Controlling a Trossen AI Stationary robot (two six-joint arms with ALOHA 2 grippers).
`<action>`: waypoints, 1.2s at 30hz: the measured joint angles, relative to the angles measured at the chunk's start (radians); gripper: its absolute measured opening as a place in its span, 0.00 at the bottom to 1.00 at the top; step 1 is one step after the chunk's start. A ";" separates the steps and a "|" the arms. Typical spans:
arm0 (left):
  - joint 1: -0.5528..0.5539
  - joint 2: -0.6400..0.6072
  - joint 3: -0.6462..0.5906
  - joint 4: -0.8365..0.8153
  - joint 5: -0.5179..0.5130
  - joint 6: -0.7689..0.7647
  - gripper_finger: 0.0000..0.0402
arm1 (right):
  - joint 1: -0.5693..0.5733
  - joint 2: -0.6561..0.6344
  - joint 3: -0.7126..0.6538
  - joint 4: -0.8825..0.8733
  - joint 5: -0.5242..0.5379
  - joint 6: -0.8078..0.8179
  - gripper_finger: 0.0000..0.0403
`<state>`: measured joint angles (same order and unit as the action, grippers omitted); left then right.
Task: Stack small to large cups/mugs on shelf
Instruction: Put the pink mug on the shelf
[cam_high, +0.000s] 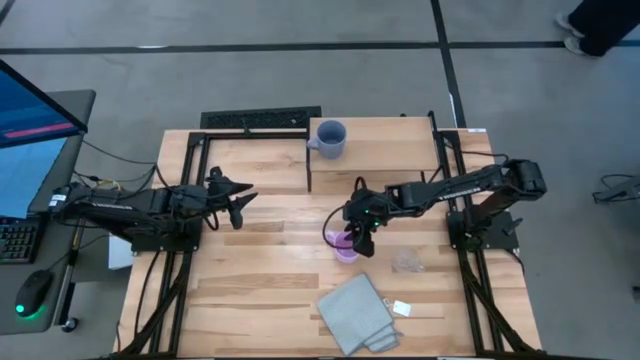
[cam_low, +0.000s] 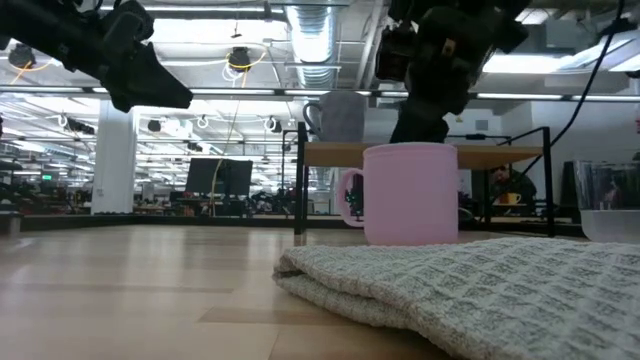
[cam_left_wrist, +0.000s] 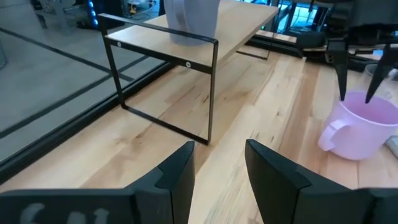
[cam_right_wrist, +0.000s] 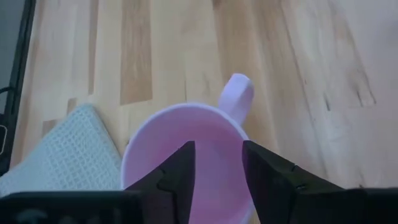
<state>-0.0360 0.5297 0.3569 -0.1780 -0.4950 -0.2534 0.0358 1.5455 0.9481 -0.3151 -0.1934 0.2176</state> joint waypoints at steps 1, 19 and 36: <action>0.000 0.000 0.000 0.000 0.000 0.005 0.33 | -0.003 0.000 0.000 0.001 0.008 0.002 0.38; 0.000 0.000 0.000 -0.031 0.001 0.010 0.33 | -0.012 -0.052 0.000 -0.052 0.095 -0.013 0.40; 0.000 0.000 0.000 -0.056 0.000 0.008 0.33 | -0.004 -0.051 -0.001 -0.113 0.086 0.046 0.39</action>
<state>-0.0360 0.5297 0.3569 -0.2337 -0.4946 -0.2451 0.0317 1.4940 0.9474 -0.4277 -0.1070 0.2634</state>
